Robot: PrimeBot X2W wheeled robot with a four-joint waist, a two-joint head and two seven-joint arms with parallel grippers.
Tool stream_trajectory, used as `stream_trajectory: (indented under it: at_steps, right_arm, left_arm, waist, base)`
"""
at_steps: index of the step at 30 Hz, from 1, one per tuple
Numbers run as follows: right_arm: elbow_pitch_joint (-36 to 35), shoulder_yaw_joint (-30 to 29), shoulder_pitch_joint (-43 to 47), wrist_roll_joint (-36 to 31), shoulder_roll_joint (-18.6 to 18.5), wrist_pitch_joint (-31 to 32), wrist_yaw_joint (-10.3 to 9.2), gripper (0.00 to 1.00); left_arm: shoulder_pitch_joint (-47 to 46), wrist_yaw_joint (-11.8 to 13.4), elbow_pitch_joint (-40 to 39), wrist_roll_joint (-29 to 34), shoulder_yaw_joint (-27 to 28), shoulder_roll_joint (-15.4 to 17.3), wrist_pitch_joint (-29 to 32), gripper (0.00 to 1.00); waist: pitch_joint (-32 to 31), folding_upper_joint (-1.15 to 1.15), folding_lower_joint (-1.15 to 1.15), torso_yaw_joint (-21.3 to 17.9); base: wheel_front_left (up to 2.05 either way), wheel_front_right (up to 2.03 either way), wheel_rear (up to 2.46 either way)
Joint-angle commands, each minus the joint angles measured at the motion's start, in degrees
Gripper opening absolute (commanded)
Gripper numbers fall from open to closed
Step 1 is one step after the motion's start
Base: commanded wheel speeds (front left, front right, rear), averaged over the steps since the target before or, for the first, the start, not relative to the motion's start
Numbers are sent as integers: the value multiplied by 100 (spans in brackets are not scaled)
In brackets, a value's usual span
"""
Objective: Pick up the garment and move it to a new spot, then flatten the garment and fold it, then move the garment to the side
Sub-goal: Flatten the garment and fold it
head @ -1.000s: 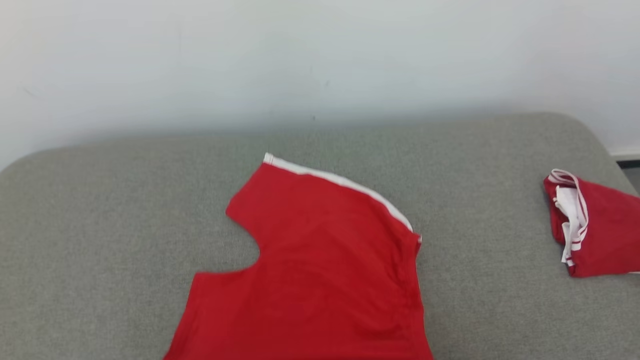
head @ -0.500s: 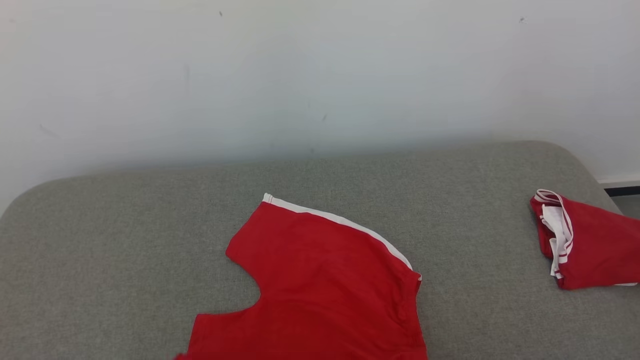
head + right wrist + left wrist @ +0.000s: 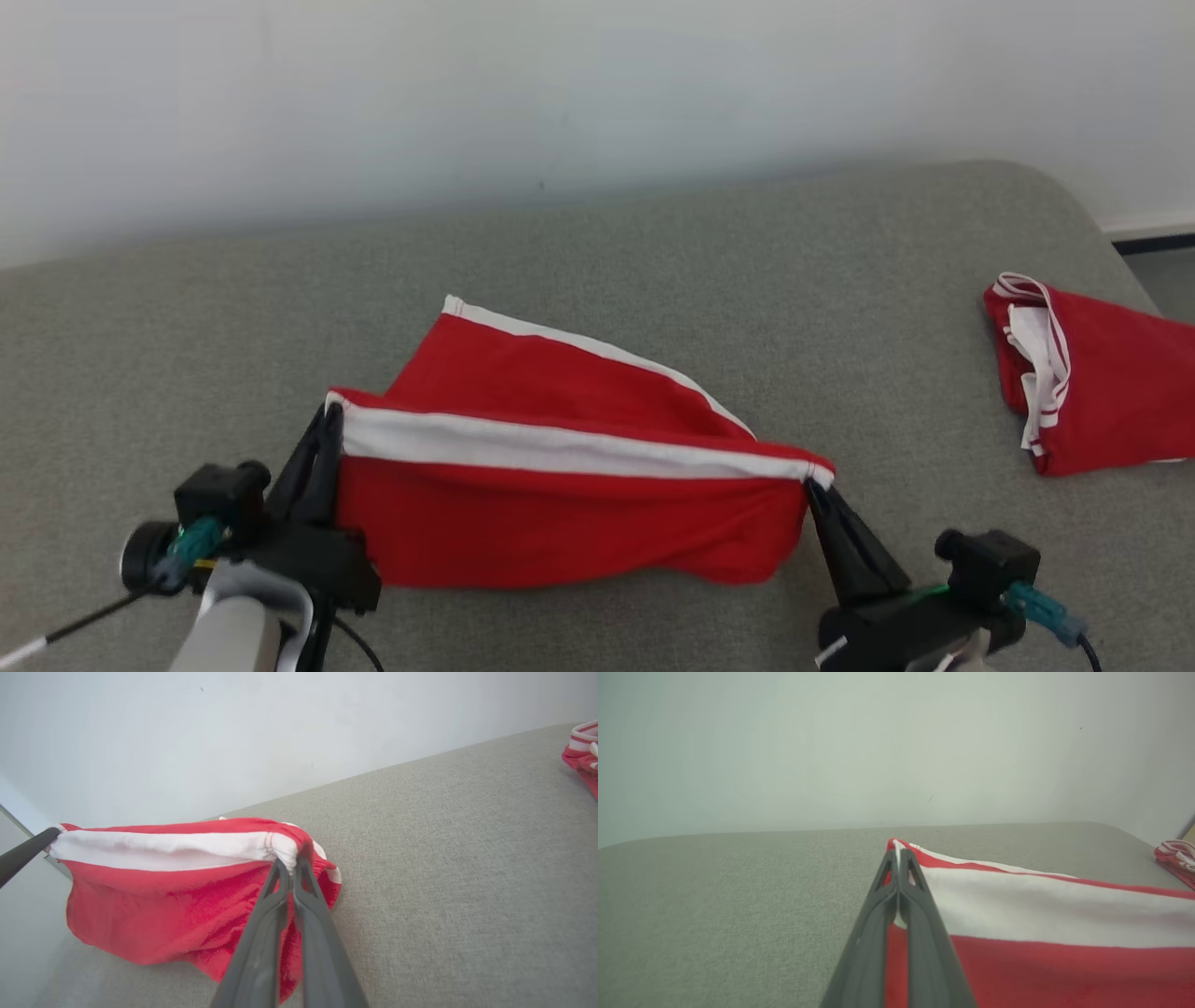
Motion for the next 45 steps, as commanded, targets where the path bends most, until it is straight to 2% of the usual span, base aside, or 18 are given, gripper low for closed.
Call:
stream_trajectory:
  at_steps: [1, 10, 16, 23, 28, 35, 36, 37, 38, 39, 45]
  right_arm:
    - [19, -121, -261, 11, 169, 2, -18, 0]
    - [292, -419, -925, -179, 761, 1, -17, 0]
    - [414, -668, -1016, -258, 989, 1, -17, 0]
    - [363, -647, -1204, -224, 1125, 1, -17, 0]
    - [357, -543, -1325, -187, 1188, 1, -17, 0]
    - [406, -475, -1401, -146, 1207, 1, -17, 0]
    - [406, -486, -1402, -105, 1207, 1, -18, 14]
    - [399, -495, -1407, -85, 1207, 1, -18, 40]
    - [391, -504, -1413, -76, 1208, 1, -18, 89]
    - [398, -526, -1425, -171, 1208, 1, -18, 100]
    - [289, -959, -1244, -1008, 1208, 1, -17, 100]
  left_arm:
    - [-409, 12, 265, -9, -247, 180, -14, 0]
    - [-2275, 12, 1301, -609, -1842, 907, 185, 0]
    - [-3048, 12, 1639, -1029, -2662, 1255, 242, 0]
    - [-3845, 12, 1832, -1338, -3485, 1585, 342, 0]
    - [-4236, 12, 2009, -1529, -4008, 1724, 421, 0]
    - [-4432, 12, 2483, -1790, -4209, 1668, 266, 0]
    - [-4472, 13, 2551, -1805, -4184, 1663, 204, 0]
    - [-4500, 13, 2611, -1806, -4165, 1647, 152, 9]
    - [-4504, 13, 2661, -1798, -4152, 1608, 102, 60]
    - [-4480, 13, 2718, -1814, -4129, 1568, 74, 100]
    - [-4255, 35, 2978, -1692, -4100, 1379, -14, 100]
  waist:
    - [638, 0, -1, -314]
    - [1192, 0, -1, -492]
    - [1366, 0, -1, -588]
    - [1606, 0, -1, -738]
    - [1739, 0, -1, -849]
    - [1868, 0, -1, -935]
    - [1885, 0, -1, -935]
    - [1898, 0, -1, -932]
    - [1905, 0, -1, -925]
    - [1907, 0, -1, -912]
    - [1740, 0, -1, -758]
  base:
    - [0, 0, 0]
    - [0, 0, 0]
    - [0, 0, 0]
    - [0, 0, 0]
    - [0, 0, 0]
    - [0, 0, 0]
    - [0, 0, 0]
    - [0, 0, 0]
    - [0, 0, 0]
    - [0, 0, 0]
    - [0, 0, 0]
